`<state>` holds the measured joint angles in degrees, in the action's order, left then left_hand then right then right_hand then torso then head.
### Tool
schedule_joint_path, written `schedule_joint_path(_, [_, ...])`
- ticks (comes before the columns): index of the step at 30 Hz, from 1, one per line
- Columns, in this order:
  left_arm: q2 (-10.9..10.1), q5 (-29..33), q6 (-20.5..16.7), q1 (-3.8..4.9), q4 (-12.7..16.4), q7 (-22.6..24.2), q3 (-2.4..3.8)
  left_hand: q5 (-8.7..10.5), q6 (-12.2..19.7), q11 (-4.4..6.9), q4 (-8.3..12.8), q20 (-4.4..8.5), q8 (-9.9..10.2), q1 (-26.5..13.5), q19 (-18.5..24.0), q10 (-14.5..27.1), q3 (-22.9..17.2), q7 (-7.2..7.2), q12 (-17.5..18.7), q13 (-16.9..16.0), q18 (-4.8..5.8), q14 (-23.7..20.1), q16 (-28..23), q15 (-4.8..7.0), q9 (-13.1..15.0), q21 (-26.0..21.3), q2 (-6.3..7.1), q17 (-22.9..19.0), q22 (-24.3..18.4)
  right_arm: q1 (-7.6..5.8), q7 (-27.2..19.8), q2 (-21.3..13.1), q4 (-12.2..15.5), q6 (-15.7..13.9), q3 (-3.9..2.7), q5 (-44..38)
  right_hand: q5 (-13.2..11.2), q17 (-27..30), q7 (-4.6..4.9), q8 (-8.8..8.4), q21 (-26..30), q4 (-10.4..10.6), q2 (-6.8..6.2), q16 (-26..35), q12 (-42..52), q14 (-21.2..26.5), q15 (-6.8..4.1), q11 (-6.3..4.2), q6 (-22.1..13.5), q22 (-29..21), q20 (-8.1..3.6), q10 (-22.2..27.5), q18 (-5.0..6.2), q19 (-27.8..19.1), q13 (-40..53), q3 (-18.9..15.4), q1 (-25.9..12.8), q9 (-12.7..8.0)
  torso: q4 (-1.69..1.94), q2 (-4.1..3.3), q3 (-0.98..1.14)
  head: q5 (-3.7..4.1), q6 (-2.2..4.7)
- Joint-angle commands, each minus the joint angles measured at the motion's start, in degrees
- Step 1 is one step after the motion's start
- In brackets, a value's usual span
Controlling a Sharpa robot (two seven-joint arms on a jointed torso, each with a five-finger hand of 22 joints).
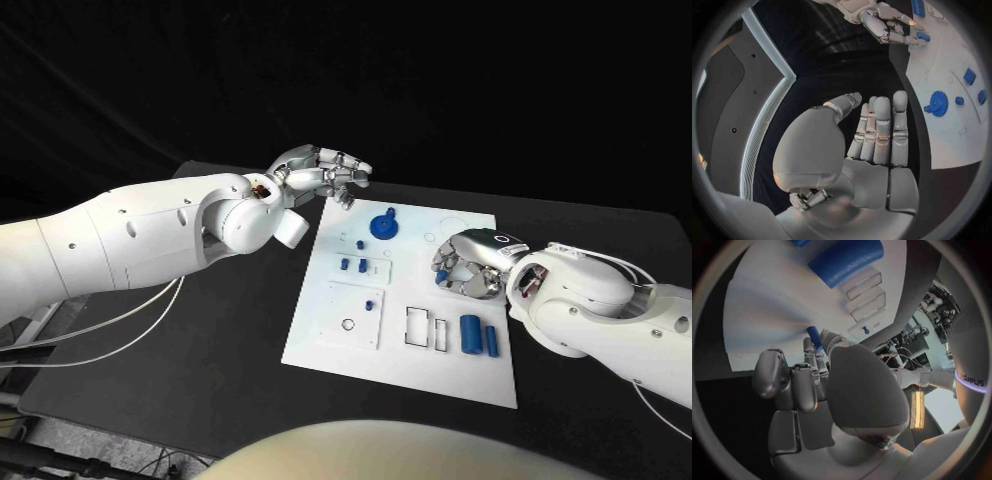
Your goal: Assemble the parts on the task board
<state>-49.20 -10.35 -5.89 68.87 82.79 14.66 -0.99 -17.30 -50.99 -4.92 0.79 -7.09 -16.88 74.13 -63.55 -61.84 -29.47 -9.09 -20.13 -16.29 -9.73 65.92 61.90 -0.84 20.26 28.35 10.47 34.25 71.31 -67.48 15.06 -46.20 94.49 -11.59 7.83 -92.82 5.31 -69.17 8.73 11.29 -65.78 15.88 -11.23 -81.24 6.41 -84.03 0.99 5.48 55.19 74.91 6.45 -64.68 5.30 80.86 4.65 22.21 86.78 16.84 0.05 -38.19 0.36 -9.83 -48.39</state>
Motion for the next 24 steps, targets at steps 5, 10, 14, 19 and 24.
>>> schedule_joint_path(5, [0.0,0.0,0.7,0.04,0.1,0.1,0.03,0.04,0.3,0.04,0.1,0.18,-0.2,-0.2,-0.2,0.2,0.2,0.08,-0.3,0.1,-0.62,-0.3,-0.2,-0.02,0.1,-0.3,-0.35,-0.1,-0.1,0.39,0.0,0.6,-0.3,-1.3,0.10,-0.1,-0.4,-0.4,-0.08,1.11,-0.8,-0.7,-0.42,-0.6,-0.5,-1.8,-0.45,-0.27,2.3,6.4,-0.03,-2.3,-0.48,0.6,0.0,3.3,-1.4,0.3,0.03,0.04,-0.03,-0.17,-0.22])
schedule_joint_path(10, [0.0,0.0,0.7,0.04,0.2,0.0,0.03,0.04,0.3,0.04,0.1,0.18,-0.2,-0.2,-0.2,0.2,0.2,0.08,-0.3,0.1,-0.62,-0.3,-0.2,-0.02,0.1,-0.3,-0.35,-0.1,-0.1,0.50,1.3,0.7,-0.5,-2.6,0.10,-0.9,-0.9,-0.6,-1.25,3.03,-1.9,-2.6,0.64,-0.8,-0.2,-1.9,-1.43,-1.37,4.7,7.0,-0.79,-5.4,-0.66,1.1,0.8,7.6,-1.7,1.6,-0.03,0.05,-0.05,-0.20,-0.28])
schedule_joint_path(14, [0.0,0.0,0.7,0.04,0.2,0.0,0.03,0.04,0.3,0.04,0.1,0.18,-0.2,-0.2,-0.2,0.2,0.2,0.08,-0.3,0.1,-0.62,-0.3,-0.2,-0.02,0.1,-0.3,-0.35,-0.1,-0.1,0.59,2.2,0.8,-0.4,-3.6,0.10,-1.7,0.2,-0.6,-1.78,4.68,-2.4,-4.8,0.86,-0.8,-0.1,-1.9,-1.91,-1.98,5.8,7.4,-1.29,-7.1,-0.77,1.3,1.5,10.3,-2.6,3.2,0.01,0.08,-0.07,-0.20,-0.30])
schedule_joint_path(19, [0.0,0.0,0.8,0.04,0.1,0.0,0.03,0.04,0.3,0.04,0.1,0.18,-0.2,-0.2,-0.2,0.2,0.2,0.08,-0.3,0.1,-0.62,-0.3,-0.2,-0.02,0.1,-0.3,-0.35,-0.1,-0.1,0.68,2.9,0.7,-0.1,-4.7,0.10,-3.0,0.1,-0.9,-1.94,6.53,-3.0,-8.3,0.98,-0.9,-0.4,-2.0,-2.25,-2.38,5.4,7.8,-1.70,-8.4,-0.91,1.6,2.5,13.4,-4.4,5.8,0.03,0.14,-0.08,-0.20,-0.38])
schedule_joint_path(24, [0.0,0.0,0.8,0.04,0.0,-0.1,0.03,0.04,0.3,0.07,0.1,0.20,-0.3,-0.2,-0.3,0.2,0.2,0.10,-0.4,0.1,-0.63,-0.3,-0.2,0.02,0.1,-0.4,-0.41,-0.2,-0.1,0.65,3.1,-0.2,1.1,-6.2,0.08,-3.1,-0.1,-0.8,-1.94,7.48,-3.7,-10.4,0.37,-0.9,-0.8,-2.1,-2.30,-2.45,4.9,8.3,-1.80,-8.7,-1.05,1.8,3.2,14.8,-6.2,7.5,-0.06,0.21,-0.08,-0.24,-0.27])
